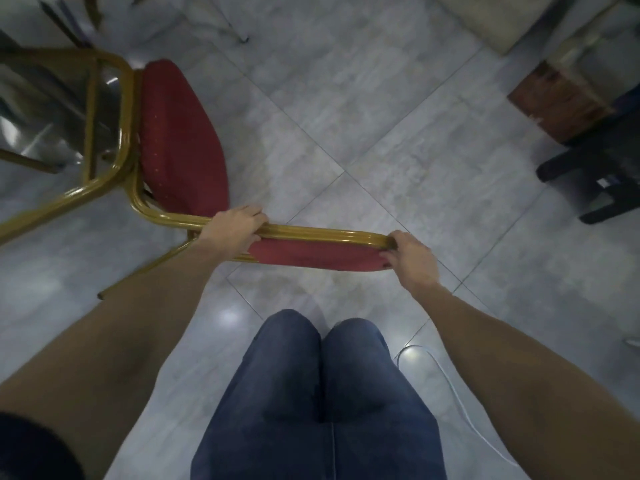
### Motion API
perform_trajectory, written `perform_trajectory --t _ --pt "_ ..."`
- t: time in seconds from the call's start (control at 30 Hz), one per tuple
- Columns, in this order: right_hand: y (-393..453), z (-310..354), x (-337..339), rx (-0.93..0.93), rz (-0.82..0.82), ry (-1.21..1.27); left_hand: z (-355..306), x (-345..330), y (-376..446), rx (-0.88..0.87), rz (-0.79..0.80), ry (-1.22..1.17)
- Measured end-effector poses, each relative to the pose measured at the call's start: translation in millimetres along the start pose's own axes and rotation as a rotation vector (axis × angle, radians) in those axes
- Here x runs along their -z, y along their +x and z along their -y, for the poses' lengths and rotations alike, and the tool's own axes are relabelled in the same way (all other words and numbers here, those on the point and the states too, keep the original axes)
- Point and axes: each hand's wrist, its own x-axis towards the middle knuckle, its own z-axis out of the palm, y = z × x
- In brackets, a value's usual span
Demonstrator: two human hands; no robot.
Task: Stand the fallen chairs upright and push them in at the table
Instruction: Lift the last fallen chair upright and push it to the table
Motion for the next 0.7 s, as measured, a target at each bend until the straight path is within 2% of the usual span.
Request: perform_trajectory --t 0.13,0.37,0.57,0.7 --pt "-19 26 55 0.128 0.049 -0.100 8 51 -26 0.065 0.003 -0.050" --pt "-57 100 141 0.233 -0.041 0.024 9 146 -76 0.165 -0.007 -0.071" --pt "-71 169 235 0.406 -0.164 0.101 -39 248 -99 -0.128 -0.081 -0.183" --pt "-78 205 292 0.485 -0.275 0.100 -51 309 -125 -0.160 -0.192 -0.212"
